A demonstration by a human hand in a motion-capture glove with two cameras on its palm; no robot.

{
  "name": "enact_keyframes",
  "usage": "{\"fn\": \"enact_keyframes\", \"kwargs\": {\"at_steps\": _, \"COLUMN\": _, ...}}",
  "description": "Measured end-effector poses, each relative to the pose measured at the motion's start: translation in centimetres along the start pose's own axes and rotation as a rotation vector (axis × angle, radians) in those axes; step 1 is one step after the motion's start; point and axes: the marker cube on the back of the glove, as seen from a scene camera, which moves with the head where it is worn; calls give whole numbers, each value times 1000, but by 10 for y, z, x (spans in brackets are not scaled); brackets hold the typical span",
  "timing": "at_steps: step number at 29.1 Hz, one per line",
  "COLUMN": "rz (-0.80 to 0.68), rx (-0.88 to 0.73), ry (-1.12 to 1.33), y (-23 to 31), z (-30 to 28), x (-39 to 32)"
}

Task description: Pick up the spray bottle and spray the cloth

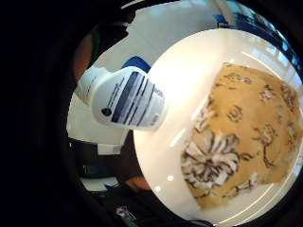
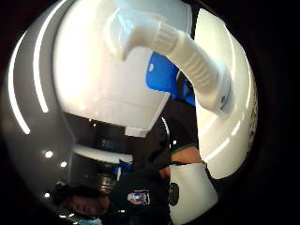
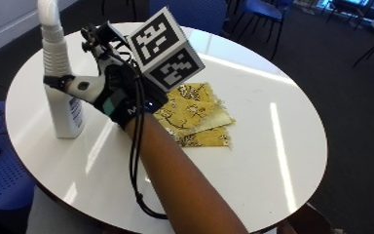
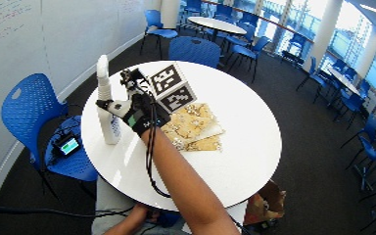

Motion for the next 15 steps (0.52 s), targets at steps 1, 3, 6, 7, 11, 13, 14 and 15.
{"fn": "enact_keyframes", "kwargs": {"at_steps": 1, "rz": -13, "rx": 4, "ry": 45, "y": 6, "z": -2, "x": -2}}
{"fn": "enact_keyframes", "kwargs": {"at_steps": 3, "rz": -41, "rx": 12, "ry": 120, "y": 18, "z": -7, "x": -8}}
{"fn": "enact_keyframes", "kwargs": {"at_steps": 6, "rz": -91, "rx": 25, "ry": 198, "y": 35, "z": -16, "x": -18}}
{"fn": "enact_keyframes", "kwargs": {"at_steps": 7, "rz": -109, "rx": 30, "ry": 220, "y": 40, "z": -19, "x": -21}}
{"fn": "enact_keyframes", "kwargs": {"at_steps": 11, "rz": -157, "rx": 45, "ry": 299, "y": 57, "z": -31, "x": -29}}
{"fn": "enact_keyframes", "kwargs": {"at_steps": 13, "rz": -171, "rx": 33, "ry": 332, "y": 62, "z": -35, "x": -30}}
{"fn": "enact_keyframes", "kwargs": {"at_steps": 14, "rz": -181, "rx": 19, "ry": 345, "y": 65, "z": -37, "x": -32}}
{"fn": "enact_keyframes", "kwargs": {"at_steps": 15, "rz": -192, "rx": 1, "ry": 357, "y": 69, "z": -39, "x": -35}}
